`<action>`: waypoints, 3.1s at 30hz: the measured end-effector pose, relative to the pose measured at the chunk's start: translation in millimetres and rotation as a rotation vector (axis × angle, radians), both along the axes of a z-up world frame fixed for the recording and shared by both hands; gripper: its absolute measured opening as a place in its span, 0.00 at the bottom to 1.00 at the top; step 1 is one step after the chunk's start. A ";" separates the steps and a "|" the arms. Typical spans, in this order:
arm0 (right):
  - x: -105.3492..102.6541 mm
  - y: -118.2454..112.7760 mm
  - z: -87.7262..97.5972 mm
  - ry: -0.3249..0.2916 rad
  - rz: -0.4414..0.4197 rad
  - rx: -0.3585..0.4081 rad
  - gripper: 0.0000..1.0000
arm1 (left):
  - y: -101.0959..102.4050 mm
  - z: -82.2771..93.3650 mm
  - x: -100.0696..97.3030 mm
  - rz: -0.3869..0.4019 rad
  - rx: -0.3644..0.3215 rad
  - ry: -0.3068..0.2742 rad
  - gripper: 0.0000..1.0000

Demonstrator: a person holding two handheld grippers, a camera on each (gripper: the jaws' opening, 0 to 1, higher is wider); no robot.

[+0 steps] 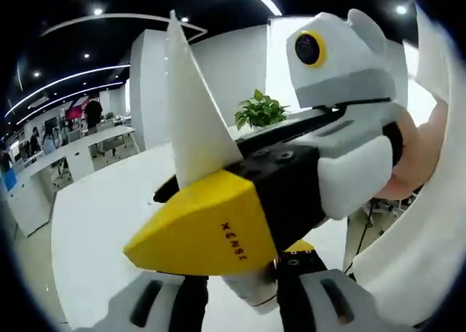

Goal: Arrange the skincare products in the storage area until every visible bottle or jar stands upright without overlapping.

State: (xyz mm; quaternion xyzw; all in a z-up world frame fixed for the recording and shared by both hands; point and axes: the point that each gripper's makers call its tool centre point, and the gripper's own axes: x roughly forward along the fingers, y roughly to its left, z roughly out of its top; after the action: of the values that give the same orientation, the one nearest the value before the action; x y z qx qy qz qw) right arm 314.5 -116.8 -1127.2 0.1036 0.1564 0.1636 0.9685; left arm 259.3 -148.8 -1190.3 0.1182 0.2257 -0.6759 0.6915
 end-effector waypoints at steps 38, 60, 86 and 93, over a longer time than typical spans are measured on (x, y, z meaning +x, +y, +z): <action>-46.0 3.7 16.4 -0.013 0.405 0.089 0.30 | 5.6 22.7 -32.6 -0.248 -0.127 0.225 0.17; -71.4 4.6 -1.0 0.080 0.623 -0.009 0.23 | 11.8 5.6 -52.2 -0.398 -0.068 0.214 0.17; -87.5 9.9 -16.2 0.185 0.778 -0.208 0.24 | 22.9 -4.2 -60.6 -0.451 -0.029 0.194 0.17; -81.4 13.7 -8.6 0.161 0.794 -0.236 0.23 | 29.0 -7.9 -57.4 -0.436 -0.022 0.178 0.17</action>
State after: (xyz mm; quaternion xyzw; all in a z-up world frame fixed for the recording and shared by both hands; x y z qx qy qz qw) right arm 233.2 -103.1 -1135.8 -0.0641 0.2768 0.4965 0.8202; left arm 201.9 -119.8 -1198.2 0.0964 0.2474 -0.8194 0.5080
